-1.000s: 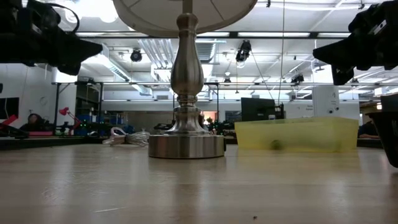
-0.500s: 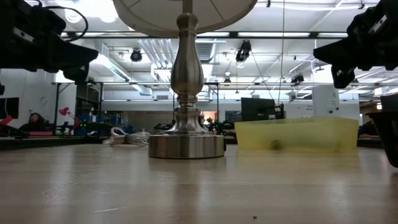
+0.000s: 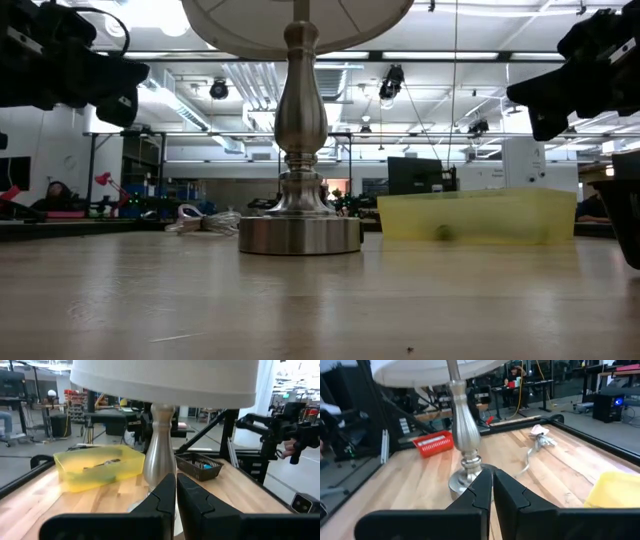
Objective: Pick and place items into bin
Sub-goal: Return to Home Position
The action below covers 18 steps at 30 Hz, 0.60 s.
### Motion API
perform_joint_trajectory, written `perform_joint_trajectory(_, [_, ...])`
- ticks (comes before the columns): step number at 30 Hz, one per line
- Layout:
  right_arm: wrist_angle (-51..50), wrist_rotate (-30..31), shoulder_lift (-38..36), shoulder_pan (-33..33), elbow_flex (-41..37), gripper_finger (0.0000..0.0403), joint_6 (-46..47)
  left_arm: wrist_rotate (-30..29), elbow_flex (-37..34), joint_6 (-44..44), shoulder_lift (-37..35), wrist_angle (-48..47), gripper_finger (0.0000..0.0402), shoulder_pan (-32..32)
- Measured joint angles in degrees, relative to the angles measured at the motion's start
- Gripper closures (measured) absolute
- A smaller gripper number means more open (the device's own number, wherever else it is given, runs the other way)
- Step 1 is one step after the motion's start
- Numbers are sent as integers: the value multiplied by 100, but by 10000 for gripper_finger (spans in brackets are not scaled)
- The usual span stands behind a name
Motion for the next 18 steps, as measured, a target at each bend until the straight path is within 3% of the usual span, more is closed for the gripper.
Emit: perform_joint_trajectory(18, [3,22,65,0,2,394,139,-65,-2,-1,101,-34,402,2])
